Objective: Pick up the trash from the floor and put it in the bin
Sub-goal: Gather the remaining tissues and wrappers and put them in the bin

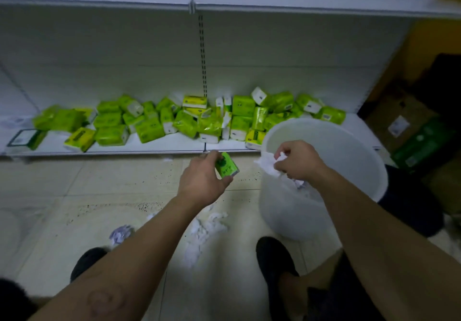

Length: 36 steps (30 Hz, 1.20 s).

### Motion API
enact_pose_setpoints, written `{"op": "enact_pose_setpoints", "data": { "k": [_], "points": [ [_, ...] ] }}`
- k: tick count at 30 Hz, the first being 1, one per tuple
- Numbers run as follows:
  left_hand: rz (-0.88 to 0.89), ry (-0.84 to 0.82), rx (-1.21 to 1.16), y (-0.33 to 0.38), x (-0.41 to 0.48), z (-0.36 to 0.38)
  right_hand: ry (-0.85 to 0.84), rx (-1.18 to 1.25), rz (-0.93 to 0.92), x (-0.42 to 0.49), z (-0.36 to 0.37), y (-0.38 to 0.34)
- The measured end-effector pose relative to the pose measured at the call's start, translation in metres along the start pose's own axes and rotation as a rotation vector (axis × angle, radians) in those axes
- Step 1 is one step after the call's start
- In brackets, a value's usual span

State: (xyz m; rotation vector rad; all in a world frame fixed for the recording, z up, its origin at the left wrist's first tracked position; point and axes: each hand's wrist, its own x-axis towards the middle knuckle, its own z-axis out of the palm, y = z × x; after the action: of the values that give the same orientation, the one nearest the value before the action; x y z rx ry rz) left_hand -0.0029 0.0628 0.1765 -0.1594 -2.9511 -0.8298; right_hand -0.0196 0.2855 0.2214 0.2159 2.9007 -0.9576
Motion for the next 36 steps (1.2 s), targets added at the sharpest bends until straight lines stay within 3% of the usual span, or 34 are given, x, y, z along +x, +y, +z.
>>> {"op": "enact_pose_setpoints", "data": {
  "k": [4,8,14,18,26,36],
  "points": [
    [0.089,-0.061,0.055,0.04,0.015,0.016,0.169,0.117,0.121,0.002,-0.032,0.04],
    [0.132,-0.119,0.084,0.076,0.03,0.041,0.207,0.152,0.207,0.007,-0.049,0.071],
    [0.207,-0.188,0.084,0.115,0.056,0.083,0.11,0.205,0.249,0.008,-0.058,0.113],
    [0.164,-0.413,0.204,0.121,0.059,0.097,-0.053,0.141,0.184,-0.001,-0.059,0.116],
    [0.121,-0.329,0.204,0.071,0.03,0.044,-0.128,0.035,0.009,-0.025,-0.02,0.054],
    [-0.202,-0.288,0.147,-0.046,-0.051,-0.053,-0.331,-0.14,-0.146,-0.065,0.07,-0.034]
  ]
}}
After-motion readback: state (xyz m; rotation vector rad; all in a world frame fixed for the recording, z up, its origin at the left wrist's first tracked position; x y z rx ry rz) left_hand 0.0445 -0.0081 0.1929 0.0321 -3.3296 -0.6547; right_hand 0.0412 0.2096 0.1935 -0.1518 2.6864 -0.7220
